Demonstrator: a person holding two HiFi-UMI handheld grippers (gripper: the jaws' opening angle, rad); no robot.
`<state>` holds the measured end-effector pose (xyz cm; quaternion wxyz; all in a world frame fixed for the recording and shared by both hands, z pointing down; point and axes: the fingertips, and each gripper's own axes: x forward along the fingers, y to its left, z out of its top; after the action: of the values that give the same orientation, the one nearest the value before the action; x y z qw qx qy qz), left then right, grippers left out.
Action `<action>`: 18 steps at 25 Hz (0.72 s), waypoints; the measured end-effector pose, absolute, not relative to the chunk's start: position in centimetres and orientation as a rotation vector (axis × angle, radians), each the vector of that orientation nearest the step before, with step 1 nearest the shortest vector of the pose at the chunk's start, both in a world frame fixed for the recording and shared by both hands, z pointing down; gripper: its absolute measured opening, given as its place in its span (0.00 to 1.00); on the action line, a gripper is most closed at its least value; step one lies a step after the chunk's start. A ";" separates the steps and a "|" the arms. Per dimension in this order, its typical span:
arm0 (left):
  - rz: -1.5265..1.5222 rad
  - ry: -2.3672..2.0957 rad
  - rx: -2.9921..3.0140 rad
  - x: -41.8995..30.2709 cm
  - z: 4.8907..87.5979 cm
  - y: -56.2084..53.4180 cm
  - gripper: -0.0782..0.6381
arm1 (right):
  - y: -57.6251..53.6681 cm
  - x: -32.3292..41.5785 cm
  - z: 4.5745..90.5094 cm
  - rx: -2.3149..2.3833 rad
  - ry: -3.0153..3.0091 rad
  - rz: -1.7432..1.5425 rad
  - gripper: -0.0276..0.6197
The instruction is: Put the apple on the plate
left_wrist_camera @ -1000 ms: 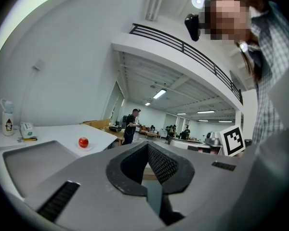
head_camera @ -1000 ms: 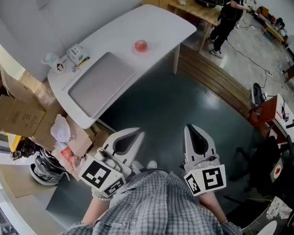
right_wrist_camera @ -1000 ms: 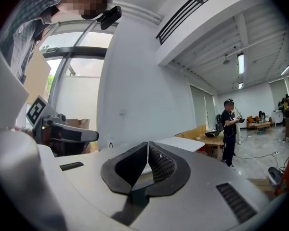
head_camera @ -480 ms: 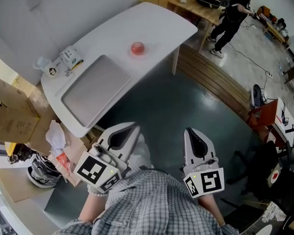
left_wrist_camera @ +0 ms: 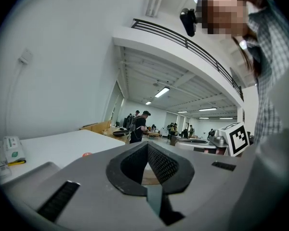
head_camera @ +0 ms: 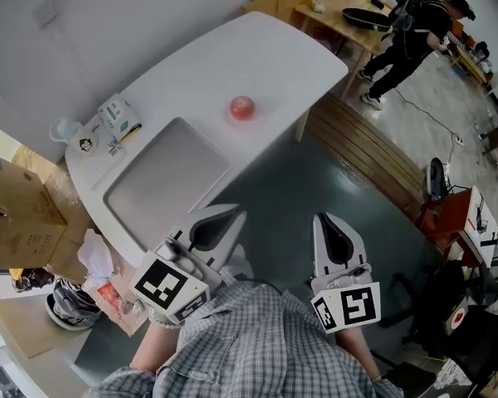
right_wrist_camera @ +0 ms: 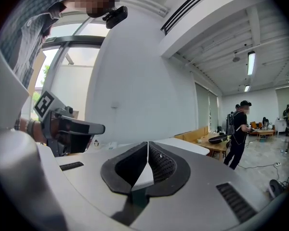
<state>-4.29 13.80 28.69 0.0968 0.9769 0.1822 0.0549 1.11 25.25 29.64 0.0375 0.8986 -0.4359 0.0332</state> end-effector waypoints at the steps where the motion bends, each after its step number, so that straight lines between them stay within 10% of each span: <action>1: 0.161 0.541 2.899 -3.5 28.5 13.0 0.12 | 24.5 1.9 29.4 2.763 -1.335 0.099 0.08; 18: 0.153 0.325 2.881 4.1 29.1 1.4 0.12 | 14.3 12.1 29.9 2.708 -1.394 0.134 0.08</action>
<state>4.11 1.45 29.08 0.1189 0.9853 0.1110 0.0522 12.07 14.35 29.91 0.0466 0.8873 -0.4567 0.0439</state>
